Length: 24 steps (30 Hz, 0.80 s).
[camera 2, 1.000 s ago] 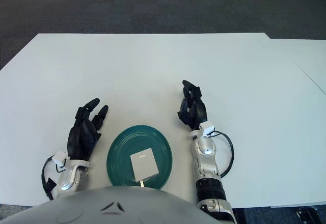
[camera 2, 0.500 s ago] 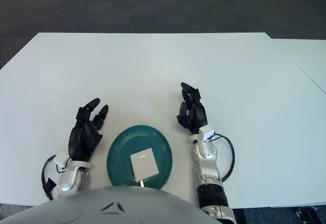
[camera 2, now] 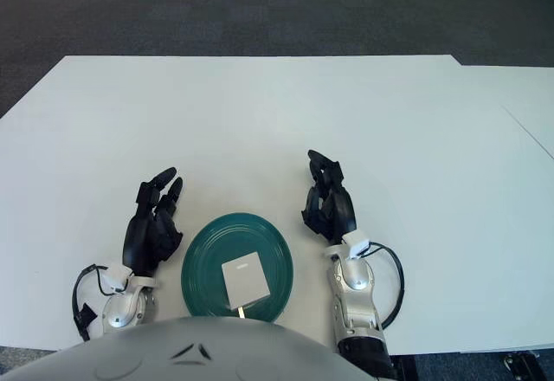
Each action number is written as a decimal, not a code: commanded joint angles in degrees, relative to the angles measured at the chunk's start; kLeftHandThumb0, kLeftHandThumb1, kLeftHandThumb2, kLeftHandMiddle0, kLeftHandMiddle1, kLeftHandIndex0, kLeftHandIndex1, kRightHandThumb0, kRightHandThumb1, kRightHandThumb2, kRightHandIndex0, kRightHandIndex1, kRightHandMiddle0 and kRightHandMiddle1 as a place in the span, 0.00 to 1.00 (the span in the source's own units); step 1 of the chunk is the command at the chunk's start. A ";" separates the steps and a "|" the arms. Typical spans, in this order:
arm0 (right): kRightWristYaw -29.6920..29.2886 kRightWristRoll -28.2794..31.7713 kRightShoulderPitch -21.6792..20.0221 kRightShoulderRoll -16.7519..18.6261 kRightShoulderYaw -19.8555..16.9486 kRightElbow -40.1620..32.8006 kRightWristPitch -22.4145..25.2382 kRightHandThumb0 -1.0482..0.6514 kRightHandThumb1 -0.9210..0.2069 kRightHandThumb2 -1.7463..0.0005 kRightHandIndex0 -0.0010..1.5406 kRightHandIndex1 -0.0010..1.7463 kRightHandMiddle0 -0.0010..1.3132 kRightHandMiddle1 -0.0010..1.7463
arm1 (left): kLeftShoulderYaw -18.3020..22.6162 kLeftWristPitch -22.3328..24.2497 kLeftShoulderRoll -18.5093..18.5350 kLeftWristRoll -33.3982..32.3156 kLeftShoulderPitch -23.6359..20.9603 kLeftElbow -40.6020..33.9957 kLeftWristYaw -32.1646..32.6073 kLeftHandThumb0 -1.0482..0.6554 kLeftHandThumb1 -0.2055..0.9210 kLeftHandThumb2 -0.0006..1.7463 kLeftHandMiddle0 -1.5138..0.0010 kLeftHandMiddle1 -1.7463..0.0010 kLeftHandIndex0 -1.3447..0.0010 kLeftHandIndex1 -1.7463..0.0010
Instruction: Put the charger into the plate.
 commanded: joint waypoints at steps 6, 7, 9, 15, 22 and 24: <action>-0.14 -1.80 10.60 -0.47 1.19 6.21 1.78 0.13 0.00 0.50 0.14 0.00 0.00 0.38 | 1.30 3.11 2.22 0.68 1.77 5.07 -0.18 0.03 1.00 0.58 0.81 1.00 1.00 0.56; -0.22 -1.82 10.68 -0.46 1.26 6.06 1.91 0.13 0.00 0.50 0.14 0.00 0.00 0.38 | 1.20 3.38 2.35 0.58 1.85 4.90 -0.45 0.03 1.00 0.58 0.81 1.00 1.00 0.56; -0.35 -1.75 10.79 -0.45 1.36 5.82 2.15 0.14 0.00 0.50 0.14 0.00 0.00 0.38 | 0.96 3.81 2.61 0.50 1.93 4.73 -0.97 0.03 1.00 0.58 0.81 1.00 1.00 0.56; -0.54 -1.17 11.17 -0.34 1.68 4.73 3.71 0.14 0.00 0.51 0.15 0.00 0.00 0.39 | 0.53 3.96 3.59 0.76 1.55 5.70 -2.22 0.00 1.00 0.58 0.84 1.00 1.00 0.58; -0.20 -0.12 11.21 -0.24 1.67 3.84 5.65 0.14 0.00 0.51 0.15 0.00 0.00 0.40 | 0.66 2.21 4.02 1.27 1.29 7.03 -2.03 0.00 1.00 0.57 0.85 1.00 1.00 0.59; -0.44 -0.05 11.01 -0.13 1.54 3.89 5.93 0.13 0.00 0.51 0.15 0.00 0.00 0.40 | 0.80 1.60 4.19 0.98 1.84 6.36 -2.16 0.00 1.00 0.57 0.86 1.00 1.00 0.59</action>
